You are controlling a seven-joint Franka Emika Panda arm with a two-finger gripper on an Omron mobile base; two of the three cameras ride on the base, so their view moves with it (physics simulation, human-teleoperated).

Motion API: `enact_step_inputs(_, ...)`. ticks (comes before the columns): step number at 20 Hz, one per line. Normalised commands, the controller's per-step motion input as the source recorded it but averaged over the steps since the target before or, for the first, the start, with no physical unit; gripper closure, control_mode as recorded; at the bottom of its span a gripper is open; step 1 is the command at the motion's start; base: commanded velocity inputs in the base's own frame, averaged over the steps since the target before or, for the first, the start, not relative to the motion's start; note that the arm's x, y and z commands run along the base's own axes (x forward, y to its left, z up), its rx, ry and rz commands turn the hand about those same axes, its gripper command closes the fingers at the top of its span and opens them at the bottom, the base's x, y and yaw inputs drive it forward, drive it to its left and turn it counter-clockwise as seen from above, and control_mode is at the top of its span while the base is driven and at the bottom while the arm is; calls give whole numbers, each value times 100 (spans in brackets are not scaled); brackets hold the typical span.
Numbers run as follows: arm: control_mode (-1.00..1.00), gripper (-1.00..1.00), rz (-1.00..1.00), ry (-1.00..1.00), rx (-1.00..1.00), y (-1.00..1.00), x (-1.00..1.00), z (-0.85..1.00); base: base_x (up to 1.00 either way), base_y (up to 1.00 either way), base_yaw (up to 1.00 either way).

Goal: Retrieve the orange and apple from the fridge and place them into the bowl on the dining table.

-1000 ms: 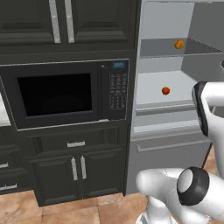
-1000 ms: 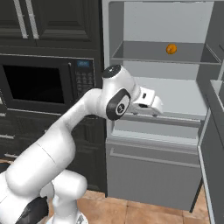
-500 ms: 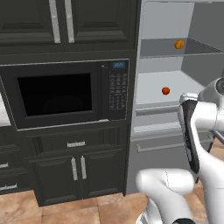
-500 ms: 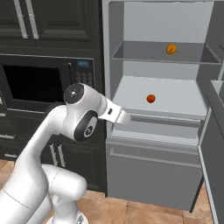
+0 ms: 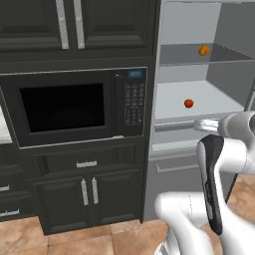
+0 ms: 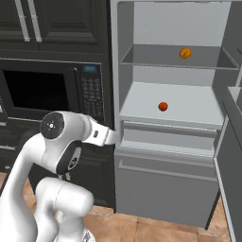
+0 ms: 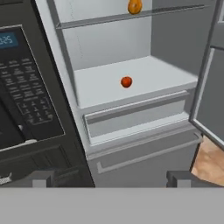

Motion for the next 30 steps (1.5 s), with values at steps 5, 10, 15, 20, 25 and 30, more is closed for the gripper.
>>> enact_step_inputs(5, -100, -100, 27, 0, 0, 2, 0, 0, 0, 0, 0)
enact_step_inputs(10, -100, -100, 21, 2, 0, 1, 13, 0, 0, 0, 0)
enact_step_inputs(15, -100, -100, -4, 7, 0, 4, 27, 0, 0, 0, 0)
enact_step_inputs(20, -100, -100, -13, 16, -4, 31, 6, 0, 0, 0, 0)
enact_step_inputs(25, -100, -100, -15, 14, -11, 48, 0, 3, 0, 0, 0)
enact_step_inputs(30, -100, -100, -11, 10, -8, 30, 0, 1, 0, 0, 0)
